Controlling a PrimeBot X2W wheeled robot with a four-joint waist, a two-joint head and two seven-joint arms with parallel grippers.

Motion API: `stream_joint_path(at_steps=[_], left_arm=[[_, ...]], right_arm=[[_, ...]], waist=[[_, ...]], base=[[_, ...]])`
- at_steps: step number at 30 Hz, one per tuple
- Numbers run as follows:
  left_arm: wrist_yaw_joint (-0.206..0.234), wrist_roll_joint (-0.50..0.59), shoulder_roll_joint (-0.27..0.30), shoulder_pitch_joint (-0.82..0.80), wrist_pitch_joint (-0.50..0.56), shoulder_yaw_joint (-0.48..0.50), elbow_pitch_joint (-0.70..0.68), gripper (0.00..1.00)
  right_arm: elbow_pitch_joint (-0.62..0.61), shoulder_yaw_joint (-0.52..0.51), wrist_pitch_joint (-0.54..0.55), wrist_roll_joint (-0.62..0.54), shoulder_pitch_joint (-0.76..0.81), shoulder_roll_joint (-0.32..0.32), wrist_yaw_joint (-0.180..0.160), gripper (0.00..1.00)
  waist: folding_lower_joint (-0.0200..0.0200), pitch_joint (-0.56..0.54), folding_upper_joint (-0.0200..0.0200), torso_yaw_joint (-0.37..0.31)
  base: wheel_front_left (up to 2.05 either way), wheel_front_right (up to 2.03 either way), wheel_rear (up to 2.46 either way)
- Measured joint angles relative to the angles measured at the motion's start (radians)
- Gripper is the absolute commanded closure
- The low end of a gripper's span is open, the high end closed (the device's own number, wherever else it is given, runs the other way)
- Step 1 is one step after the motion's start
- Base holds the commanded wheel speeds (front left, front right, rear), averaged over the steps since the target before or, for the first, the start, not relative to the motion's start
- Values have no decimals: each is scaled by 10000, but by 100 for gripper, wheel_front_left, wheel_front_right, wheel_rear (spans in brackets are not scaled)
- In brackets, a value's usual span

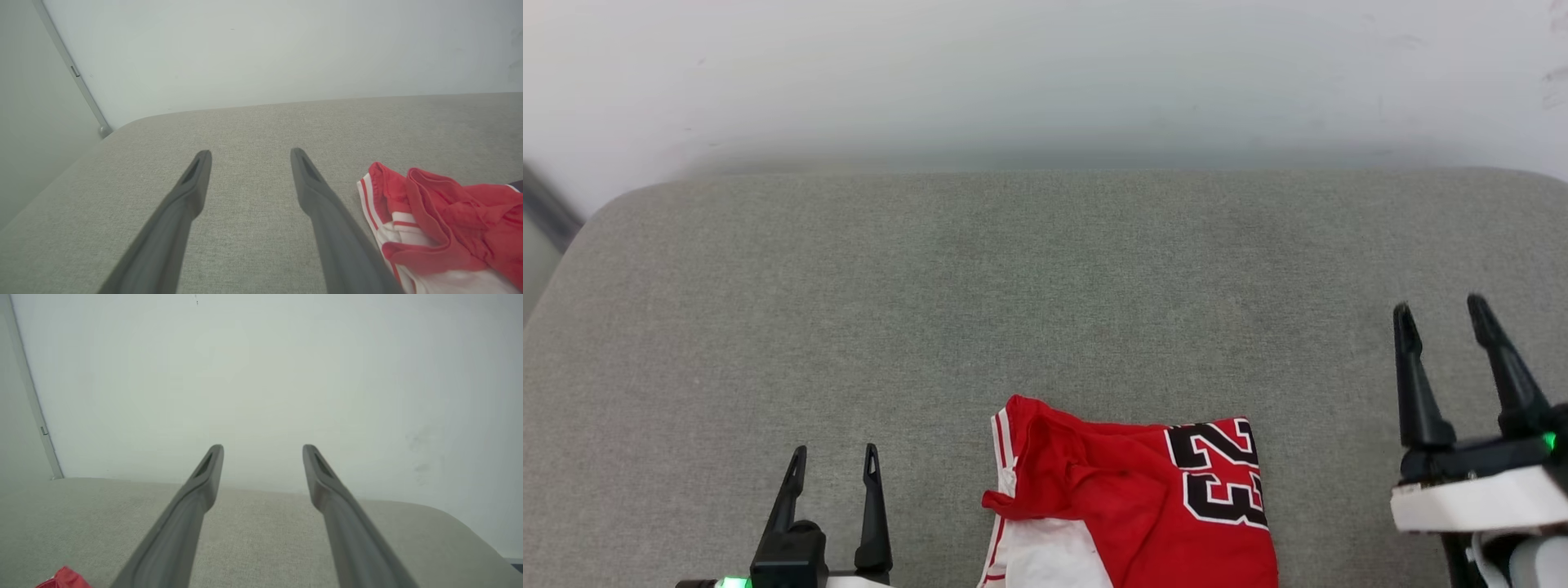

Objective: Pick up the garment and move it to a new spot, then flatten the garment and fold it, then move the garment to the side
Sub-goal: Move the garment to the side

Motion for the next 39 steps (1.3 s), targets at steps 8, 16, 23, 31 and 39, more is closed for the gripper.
stream_joint_path(at_steps=[8, 16, 23, 31, 39], left_arm=[[2, -71, -21, -43, 0, 27, 17, 0], [8, -98, -52, -52, 0, 42, -56, 0], [10, -138, -73, -267, 0, 17, -94, 0], [-58, -176, -90, -755, 0, -107, -84, 0], [-75, -247, -96, -1030, 0, -132, -52, 0]], right_arm=[[286, 1776, 2729, 1969, -2212, -2059, -2, 0], [433, 3352, 8284, 5818, -2783, -3996, 0, 0], [1281, 3653, 10746, 8115, -2676, -4445, 0, 0], [2242, 4132, 11233, 8895, -2730, -3697, 0, 0], [3035, 4859, 10962, 8826, -2947, -3114, 2, 0]], waist=[[0, 95, 0, 48], [0, 270, 0, 109], [0, 577, 0, 213], [0, 1138, 0, 508], [0, 1570, 0, 822]], base=[[0, 0, 0], [0, 0, 0], [0, 0, 0], [0, 0, 0], [0, 0, 0]])
